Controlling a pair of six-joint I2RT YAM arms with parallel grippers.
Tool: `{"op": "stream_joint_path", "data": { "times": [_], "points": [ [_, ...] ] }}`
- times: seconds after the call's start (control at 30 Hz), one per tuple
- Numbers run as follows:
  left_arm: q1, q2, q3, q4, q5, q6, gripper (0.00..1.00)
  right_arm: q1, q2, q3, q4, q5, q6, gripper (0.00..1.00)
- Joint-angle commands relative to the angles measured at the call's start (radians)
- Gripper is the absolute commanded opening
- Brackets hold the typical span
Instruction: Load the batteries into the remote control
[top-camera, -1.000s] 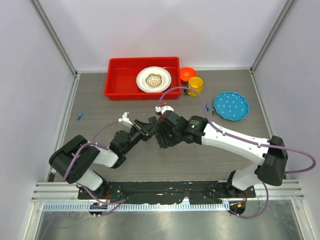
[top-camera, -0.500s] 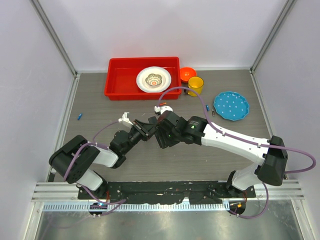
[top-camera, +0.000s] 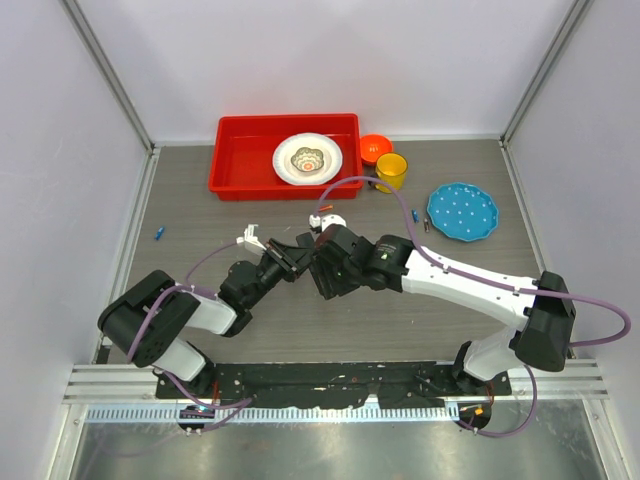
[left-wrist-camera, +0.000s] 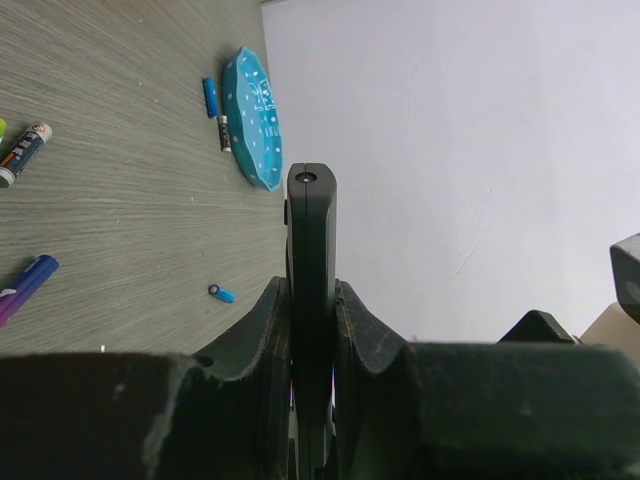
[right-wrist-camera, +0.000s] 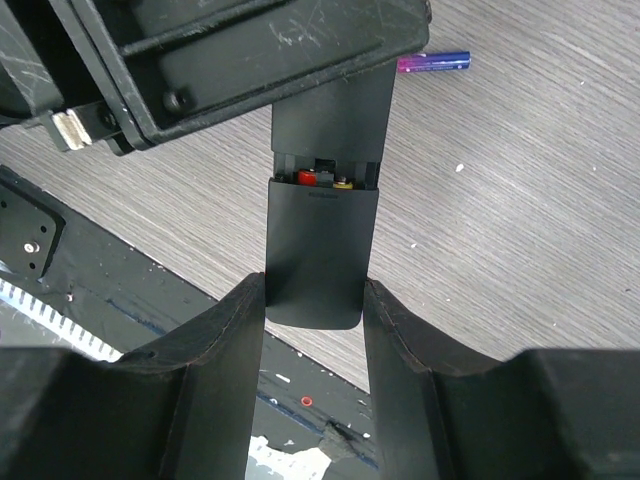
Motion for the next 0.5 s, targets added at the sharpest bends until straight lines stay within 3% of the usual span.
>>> {"op": "stream_joint_path", "data": {
  "times": [0.0, 0.47],
  "points": [
    [-0.003, -0.021, -0.002, 0.260, -0.017, 0.006, 0.00, 0.008, 0.002, -0.011, 0.030, 0.020, 0.015, 0.01],
    [-0.003, -0.025, 0.002, 0.260, -0.011, 0.001, 0.00, 0.009, 0.006, -0.025, 0.061, 0.001, 0.024, 0.01]
  ]
}}
